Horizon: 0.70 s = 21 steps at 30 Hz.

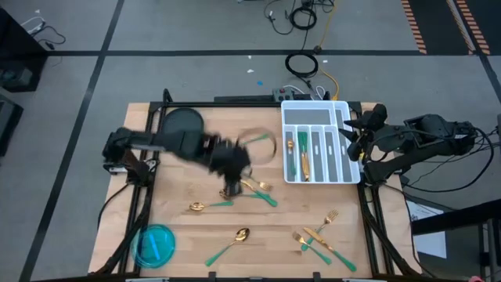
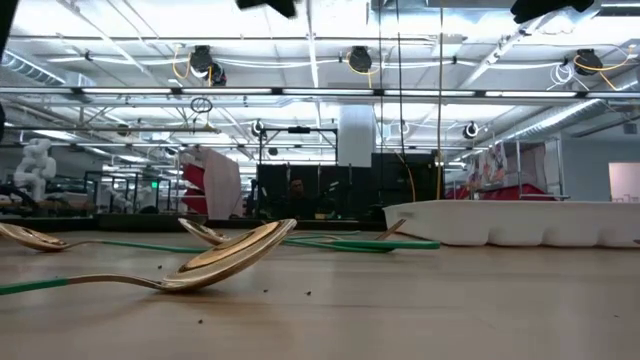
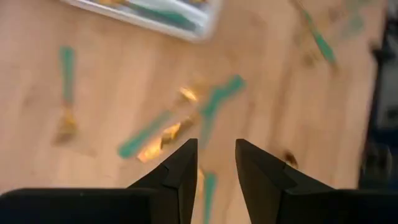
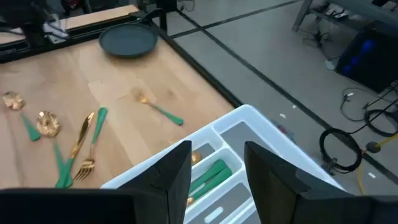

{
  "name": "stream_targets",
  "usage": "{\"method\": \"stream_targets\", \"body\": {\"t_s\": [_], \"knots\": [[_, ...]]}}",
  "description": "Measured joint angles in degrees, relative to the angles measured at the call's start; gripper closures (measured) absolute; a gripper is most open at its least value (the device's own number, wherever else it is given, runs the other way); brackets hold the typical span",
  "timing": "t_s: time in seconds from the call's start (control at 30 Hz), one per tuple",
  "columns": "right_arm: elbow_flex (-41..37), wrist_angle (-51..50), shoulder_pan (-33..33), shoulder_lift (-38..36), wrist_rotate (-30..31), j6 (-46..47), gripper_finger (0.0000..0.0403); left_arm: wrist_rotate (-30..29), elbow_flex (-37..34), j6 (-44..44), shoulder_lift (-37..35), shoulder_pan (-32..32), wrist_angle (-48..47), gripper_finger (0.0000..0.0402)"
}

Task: Sort silverware
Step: Put the green knife into the silverware tray

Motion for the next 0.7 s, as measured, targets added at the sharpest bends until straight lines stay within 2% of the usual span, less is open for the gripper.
{"method": "stream_targets", "body": {"t_s": [0.1, 0.2, 0.27, 0.37, 0.53, 0.7], "knots": [[0.1, -0.4, 0.0, 1.2, -6.0, 0.2, 0.0261, -1.2, -4.1, -2.8, -1.8, -7.0, 2.9, 0.0285], [-1.2, -1.8, 0.1, 4.3, -16.9, 3.6, 0.0261, -4.3, -8.5, -8.1, -2.9, -13.5, 4.3, 0.0285], [-4.6, -1.8, 0.8, 6.6, -23.8, 7.0, 0.0261, -7.6, -11.9, -13.6, -3.7, -17.3, 6.3, 0.0285], [-11.7, 3.8, 4.4, 9.9, -30.3, 11.9, 0.0261, -13.7, -15.7, -21.0, -6.4, -22.0, 10.2, 0.0285], [-21.3, 20.9, 13.9, 15.4, -33.6, 22.0, 0.0261, -24.1, -18.7, -31.7, -10.3, -28.7, 9.8, 0.0285], [-22.5, 23.3, 24.5, 23.0, -32.2, 34.9, 0.0261, -35.4, -19.0, -38.5, -13.8, -33.6, 6.6, 0.0285]]}}
